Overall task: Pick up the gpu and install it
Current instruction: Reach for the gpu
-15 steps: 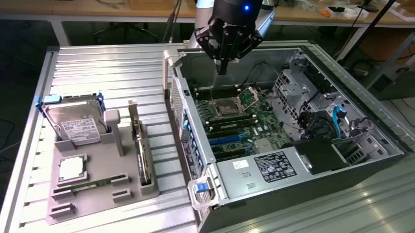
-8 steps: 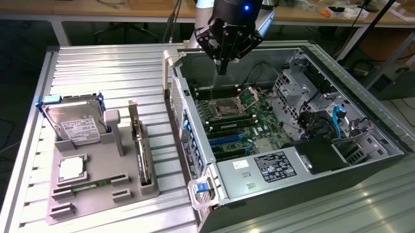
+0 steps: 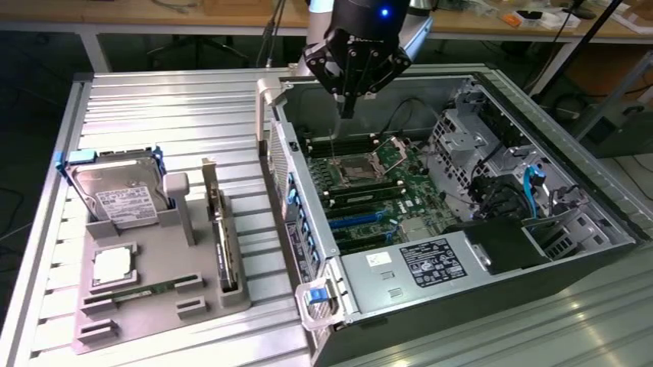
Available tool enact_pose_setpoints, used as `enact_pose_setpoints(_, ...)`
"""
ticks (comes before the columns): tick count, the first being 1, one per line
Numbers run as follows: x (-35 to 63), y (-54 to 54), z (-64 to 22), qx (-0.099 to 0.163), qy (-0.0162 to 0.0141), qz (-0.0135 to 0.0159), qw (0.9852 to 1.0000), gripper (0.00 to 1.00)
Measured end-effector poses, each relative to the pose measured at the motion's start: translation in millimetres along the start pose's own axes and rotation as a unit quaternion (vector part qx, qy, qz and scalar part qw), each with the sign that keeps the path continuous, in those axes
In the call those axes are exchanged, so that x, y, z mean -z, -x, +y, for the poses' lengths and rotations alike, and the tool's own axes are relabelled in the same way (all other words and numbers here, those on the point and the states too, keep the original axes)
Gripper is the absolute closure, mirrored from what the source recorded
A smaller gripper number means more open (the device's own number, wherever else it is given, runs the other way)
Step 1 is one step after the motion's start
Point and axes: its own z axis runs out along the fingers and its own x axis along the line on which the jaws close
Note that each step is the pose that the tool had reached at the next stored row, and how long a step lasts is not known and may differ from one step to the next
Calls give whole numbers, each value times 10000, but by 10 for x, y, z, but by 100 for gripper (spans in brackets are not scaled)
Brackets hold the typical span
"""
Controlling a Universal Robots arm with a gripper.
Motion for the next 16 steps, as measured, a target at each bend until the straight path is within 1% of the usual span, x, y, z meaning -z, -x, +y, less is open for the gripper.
enact_pose_setpoints(8,1,-54,-12,0,0,1,10000,89)
enact_pose_setpoints(16,3,-89,-16,0,-1,9,10000,89)
